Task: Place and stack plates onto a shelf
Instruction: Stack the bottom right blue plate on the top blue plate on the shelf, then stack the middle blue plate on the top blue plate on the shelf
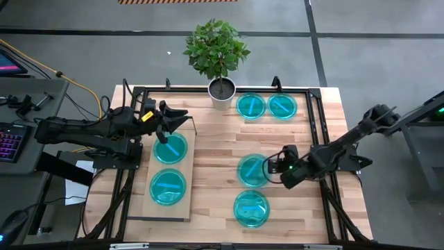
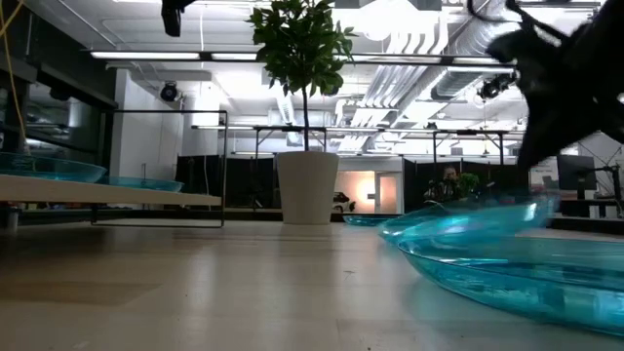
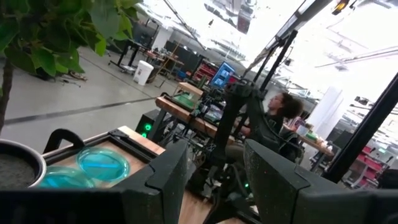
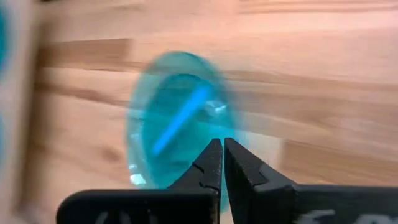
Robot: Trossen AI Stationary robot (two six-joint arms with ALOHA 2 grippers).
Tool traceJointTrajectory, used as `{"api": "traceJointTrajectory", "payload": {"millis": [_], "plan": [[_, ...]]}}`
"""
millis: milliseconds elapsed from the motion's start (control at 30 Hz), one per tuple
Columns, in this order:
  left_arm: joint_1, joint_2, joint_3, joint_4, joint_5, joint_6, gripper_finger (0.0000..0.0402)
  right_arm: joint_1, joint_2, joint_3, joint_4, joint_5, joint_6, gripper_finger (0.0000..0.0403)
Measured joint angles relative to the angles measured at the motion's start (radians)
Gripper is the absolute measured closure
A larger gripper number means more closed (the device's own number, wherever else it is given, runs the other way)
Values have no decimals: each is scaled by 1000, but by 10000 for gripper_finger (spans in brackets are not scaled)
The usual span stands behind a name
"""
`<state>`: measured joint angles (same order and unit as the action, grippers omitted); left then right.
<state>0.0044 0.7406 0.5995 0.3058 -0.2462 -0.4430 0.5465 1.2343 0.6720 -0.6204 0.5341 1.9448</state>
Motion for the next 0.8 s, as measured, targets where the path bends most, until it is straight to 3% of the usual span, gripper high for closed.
{"api": "traceJointTrajectory", "payload": {"millis": [167, 367, 533, 633, 800], "plan": [[0, 0, 0, 12, 0, 1, 255, -9, -59, 0, 73, 40, -100, 403], [0, 0, 0, 13, 0, 0, 255, -16, -24, 0, 70, 8, -79, 402], [0, 0, 0, 13, 0, 0, 255, -16, 36, 0, 20, -118, -59, 394], [0, 0, 0, 13, 0, 0, 255, -16, 71, 0, 0, -172, -60, 364], [0, 0, 0, 13, 0, 0, 255, -18, 116, 0, 3, -173, -57, 284]]}}
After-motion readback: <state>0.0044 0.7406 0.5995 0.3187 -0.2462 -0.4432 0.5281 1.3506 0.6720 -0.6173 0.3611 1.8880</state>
